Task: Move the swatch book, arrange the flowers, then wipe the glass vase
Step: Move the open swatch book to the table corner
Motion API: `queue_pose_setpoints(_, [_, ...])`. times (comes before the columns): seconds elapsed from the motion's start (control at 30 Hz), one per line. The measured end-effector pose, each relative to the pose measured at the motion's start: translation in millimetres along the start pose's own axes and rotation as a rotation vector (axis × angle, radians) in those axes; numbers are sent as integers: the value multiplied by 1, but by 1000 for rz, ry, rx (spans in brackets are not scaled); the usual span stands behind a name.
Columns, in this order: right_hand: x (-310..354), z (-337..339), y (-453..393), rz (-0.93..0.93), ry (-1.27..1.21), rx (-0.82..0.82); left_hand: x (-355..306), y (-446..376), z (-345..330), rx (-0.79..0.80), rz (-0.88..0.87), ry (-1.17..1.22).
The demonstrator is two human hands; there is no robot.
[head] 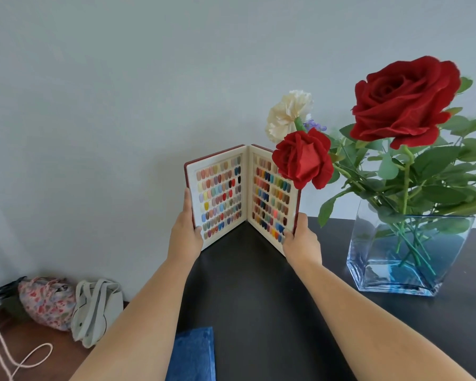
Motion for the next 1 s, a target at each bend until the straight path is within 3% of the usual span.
queue_pose_setpoints(0.13, [-1, -4, -10, -5, 17, -14, 7, -11, -2, -14, 7, 104])
queue_pose_setpoints(0.6, [-1, -6, -35, -62, -37, -93, 37, -29, -3, 26, -3, -2])
queue_pose_setpoints(1.0, [0, -6, -41, -38, 112, -3, 41, -27, -3, 40, 23, -39])
Point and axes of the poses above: each hand's wrist, its own y-axis away from the middle knuckle, its own z-axis out of the back of the hand, x = y × z, the point moved 6 cm from there along -y, towards the middle knuckle, and after that the axes turned 6 degrees about -y, right-handed, at the moved point
